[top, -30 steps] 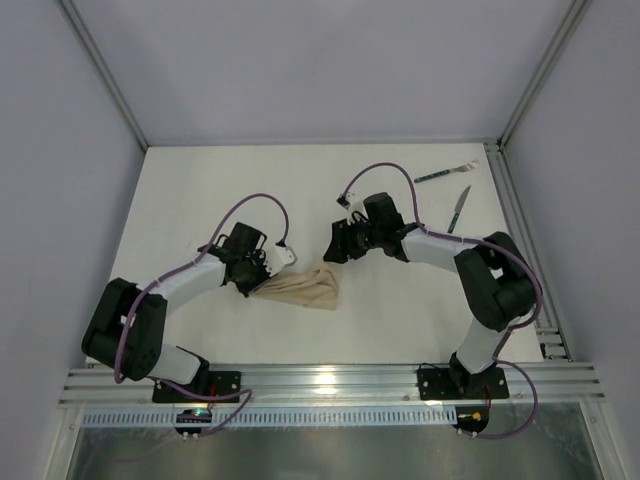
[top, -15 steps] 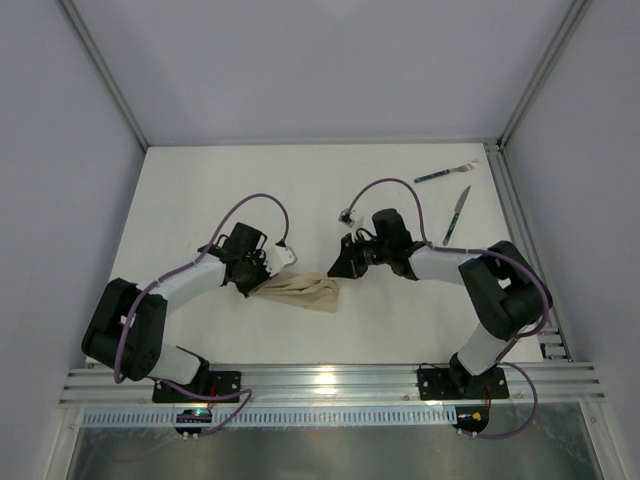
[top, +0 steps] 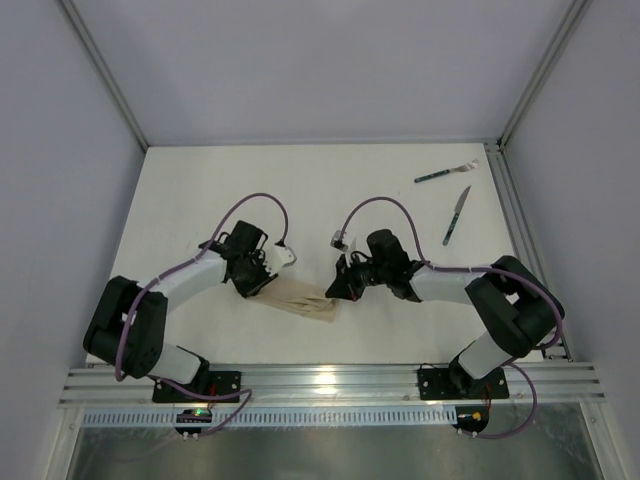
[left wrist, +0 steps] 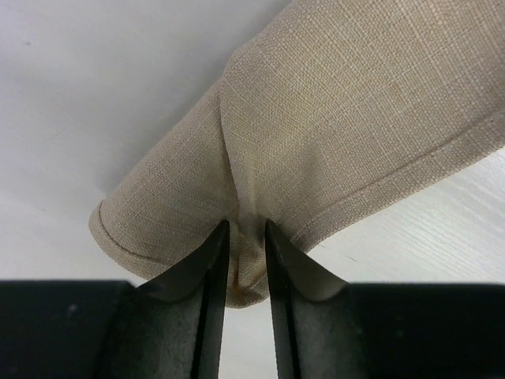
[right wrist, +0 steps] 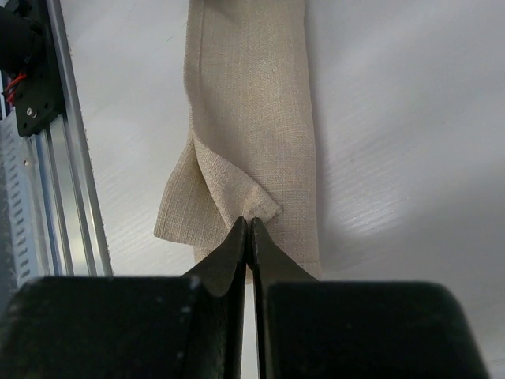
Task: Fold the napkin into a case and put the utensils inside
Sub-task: Fold the 2/3-rectangle-folded napkin at the center of the board.
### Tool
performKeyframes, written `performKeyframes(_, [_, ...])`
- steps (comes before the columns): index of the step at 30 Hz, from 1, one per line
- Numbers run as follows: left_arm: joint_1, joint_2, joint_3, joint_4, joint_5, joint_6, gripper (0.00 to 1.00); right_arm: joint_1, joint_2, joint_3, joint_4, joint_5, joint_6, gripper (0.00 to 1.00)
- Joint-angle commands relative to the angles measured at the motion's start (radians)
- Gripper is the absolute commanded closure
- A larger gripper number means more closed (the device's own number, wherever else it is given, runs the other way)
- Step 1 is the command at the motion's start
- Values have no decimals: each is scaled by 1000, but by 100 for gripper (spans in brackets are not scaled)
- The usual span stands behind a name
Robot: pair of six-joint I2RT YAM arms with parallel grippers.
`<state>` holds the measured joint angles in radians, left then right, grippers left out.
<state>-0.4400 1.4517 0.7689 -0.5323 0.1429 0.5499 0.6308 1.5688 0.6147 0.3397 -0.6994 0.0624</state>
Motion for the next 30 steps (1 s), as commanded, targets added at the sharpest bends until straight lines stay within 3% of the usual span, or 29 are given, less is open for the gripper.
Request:
performKeyframes(1, [-2,-20,36,-127,53,13,72,29,-10,-1,19,60,-56,96])
performKeyframes(8, [-19,-178,130,-244,360,171,44,67,2,0,9,106,-98,93])
performKeyframes(10, [-51,-209,121,-212,370,180,40,75,-1,-4,15,115,-102,92])
performKeyframes(14, [-216,-183,90,-106,314,188,32,86,-6,-16,31,118,-107,90])
performKeyframes(23, [-374,-114,29,123,270,206,28,90,-9,-58,96,118,-79,89])
performKeyframes(30, [-431,-42,-17,218,204,223,29,93,-10,-66,113,117,-64,86])
